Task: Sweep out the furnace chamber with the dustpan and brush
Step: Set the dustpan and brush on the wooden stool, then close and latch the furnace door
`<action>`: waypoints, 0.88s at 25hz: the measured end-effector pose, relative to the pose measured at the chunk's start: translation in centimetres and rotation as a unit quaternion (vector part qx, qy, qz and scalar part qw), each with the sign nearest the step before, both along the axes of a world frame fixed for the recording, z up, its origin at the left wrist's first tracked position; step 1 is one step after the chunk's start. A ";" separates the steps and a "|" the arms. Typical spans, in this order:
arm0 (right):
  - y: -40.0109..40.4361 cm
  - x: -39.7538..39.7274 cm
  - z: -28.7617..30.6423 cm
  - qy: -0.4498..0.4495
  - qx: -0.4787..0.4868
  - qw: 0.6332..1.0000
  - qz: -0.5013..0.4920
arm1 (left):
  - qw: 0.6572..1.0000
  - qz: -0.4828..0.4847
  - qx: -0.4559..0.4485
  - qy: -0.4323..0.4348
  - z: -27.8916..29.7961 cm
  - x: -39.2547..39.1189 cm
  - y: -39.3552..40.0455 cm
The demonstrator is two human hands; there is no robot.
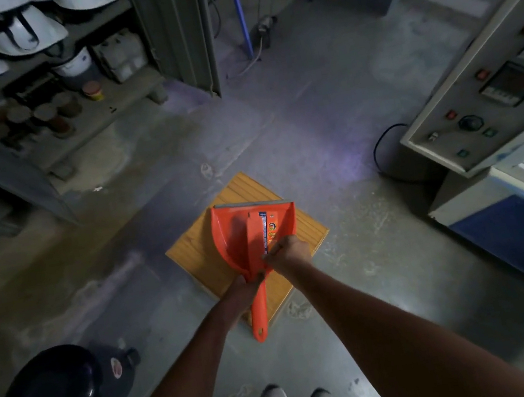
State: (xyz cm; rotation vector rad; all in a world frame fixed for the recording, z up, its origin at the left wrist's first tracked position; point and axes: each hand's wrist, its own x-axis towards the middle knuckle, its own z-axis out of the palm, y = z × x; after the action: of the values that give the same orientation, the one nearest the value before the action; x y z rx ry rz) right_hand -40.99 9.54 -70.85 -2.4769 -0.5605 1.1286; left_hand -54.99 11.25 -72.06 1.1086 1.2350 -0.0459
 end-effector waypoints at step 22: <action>-6.8 19.2 50.2 -0.498 0.186 0.845 0.067 | 0.710 -0.189 0.677 0.037 49.7 19.6 9.1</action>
State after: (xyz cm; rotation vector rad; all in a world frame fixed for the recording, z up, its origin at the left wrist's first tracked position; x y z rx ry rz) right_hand -21.75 2.76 -20.62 -2.5091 -1.0969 -0.3479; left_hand -35.38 20.32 -22.34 2.6559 0.9788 0.6174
